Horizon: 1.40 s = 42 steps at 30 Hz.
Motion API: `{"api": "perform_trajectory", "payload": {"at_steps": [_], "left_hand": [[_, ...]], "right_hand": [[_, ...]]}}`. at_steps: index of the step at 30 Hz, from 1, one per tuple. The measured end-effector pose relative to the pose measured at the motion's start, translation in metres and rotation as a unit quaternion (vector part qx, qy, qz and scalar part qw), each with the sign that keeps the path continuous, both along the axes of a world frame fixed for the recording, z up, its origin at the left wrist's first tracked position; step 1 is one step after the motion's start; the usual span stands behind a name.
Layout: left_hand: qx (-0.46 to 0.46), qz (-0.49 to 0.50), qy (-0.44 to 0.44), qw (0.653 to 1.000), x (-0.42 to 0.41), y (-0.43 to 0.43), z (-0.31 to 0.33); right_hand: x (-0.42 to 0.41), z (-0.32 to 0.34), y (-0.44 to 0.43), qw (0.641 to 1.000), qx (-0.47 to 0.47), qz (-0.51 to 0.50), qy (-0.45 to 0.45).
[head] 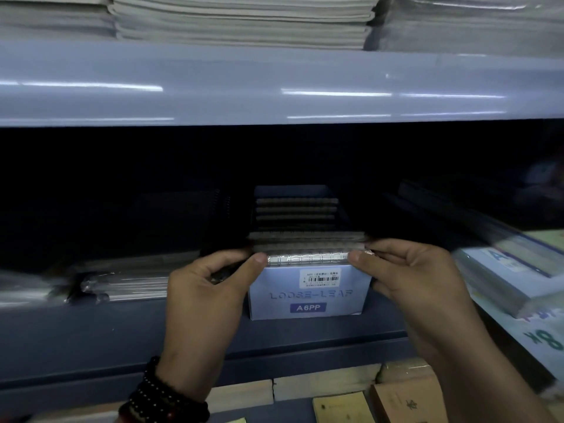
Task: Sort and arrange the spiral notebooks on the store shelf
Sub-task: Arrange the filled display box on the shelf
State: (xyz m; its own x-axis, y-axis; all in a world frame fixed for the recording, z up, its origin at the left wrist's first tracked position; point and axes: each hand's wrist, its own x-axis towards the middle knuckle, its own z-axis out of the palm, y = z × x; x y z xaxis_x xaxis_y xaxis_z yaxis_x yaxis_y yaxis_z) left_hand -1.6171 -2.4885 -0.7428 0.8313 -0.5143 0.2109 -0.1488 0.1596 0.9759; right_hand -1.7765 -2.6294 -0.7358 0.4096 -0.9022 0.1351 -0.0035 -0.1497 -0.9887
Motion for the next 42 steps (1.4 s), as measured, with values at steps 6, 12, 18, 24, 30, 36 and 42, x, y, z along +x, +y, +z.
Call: {"api": "perform_trajectory", "payload": {"at_steps": [6,12,18,24,30,36,42], "left_hand": [[-0.025,0.014,-0.009,1.0,0.0,0.0,-0.004],[-0.042,0.022,-0.016,0.999,0.0,0.0,-0.005],[-0.045,0.019,-0.033,0.998,-0.001,-0.001,-0.007],[-0.072,-0.008,-0.009,0.997,-0.001,-0.001,-0.005],[-0.057,0.0,-0.022,0.998,-0.001,-0.009,-0.008],[-0.072,0.041,-0.032,0.996,-0.005,-0.012,-0.01],[-0.105,0.033,-0.019,0.994,-0.013,-0.012,-0.012]], "right_hand": [[0.003,-0.003,0.004,0.998,0.002,-0.061,-0.022],[0.002,-0.001,0.008,0.995,-0.038,-0.09,-0.032],[0.0,0.0,0.011,0.996,-0.059,-0.062,-0.035],[0.002,-0.001,0.011,0.994,-0.06,-0.06,-0.074],[0.009,-0.007,0.012,0.991,-0.074,-0.075,-0.084],[0.011,-0.012,0.01,0.987,-0.082,-0.089,-0.104],[0.006,-0.016,0.01,0.988,-0.082,-0.048,-0.125]]}}
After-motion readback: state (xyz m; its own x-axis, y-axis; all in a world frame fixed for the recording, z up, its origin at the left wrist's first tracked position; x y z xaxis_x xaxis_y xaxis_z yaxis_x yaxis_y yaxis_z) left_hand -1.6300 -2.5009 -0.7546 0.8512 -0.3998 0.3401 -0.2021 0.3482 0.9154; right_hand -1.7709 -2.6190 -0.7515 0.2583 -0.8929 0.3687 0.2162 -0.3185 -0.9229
